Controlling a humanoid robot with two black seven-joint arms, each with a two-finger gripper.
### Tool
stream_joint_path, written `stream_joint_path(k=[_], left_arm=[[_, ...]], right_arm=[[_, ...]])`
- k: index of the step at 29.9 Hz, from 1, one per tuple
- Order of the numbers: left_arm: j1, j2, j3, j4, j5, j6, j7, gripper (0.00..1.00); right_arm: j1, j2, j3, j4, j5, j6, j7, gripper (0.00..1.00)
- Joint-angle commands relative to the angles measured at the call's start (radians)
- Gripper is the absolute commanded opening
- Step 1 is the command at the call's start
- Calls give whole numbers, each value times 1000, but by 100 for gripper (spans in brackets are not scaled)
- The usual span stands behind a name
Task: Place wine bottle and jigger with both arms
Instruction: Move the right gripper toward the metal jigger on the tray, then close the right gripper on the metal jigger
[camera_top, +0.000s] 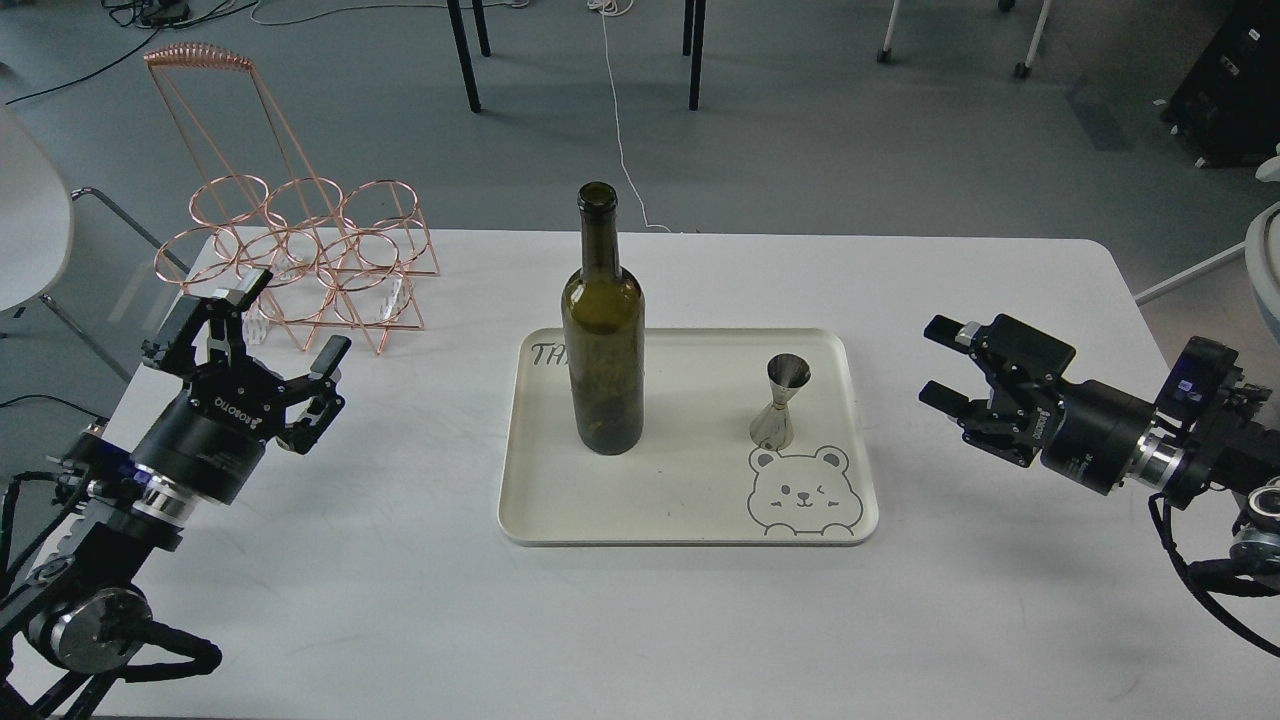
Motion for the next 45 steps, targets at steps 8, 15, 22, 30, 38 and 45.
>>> stream_joint_path(k=[8,15,22,30,38,45], left_arm=[[9,-19,3,-9,10,0,0,99],[12,-24,5,-23,10,0,0,99],[12,-23,3,-29,10,0,0,99],[12,-24,0,-29,10,0,0,99],[12,-30,-1,-33,10,0,0,99],[12,-30,-1,-43,10,0,0,99]], right_arm=[[0,128,-129,-104,-693,-573,0,99],[31,310,-132,-285,-897,-706,0,99],[95,429,-168,-418,-931,-736,0,97],[132,516,-182,-549,-930,-744,0,67],[143,561,-182,-575,-928,-744,0,52],[149,559,-182,-575,-925,-744,0,38]])
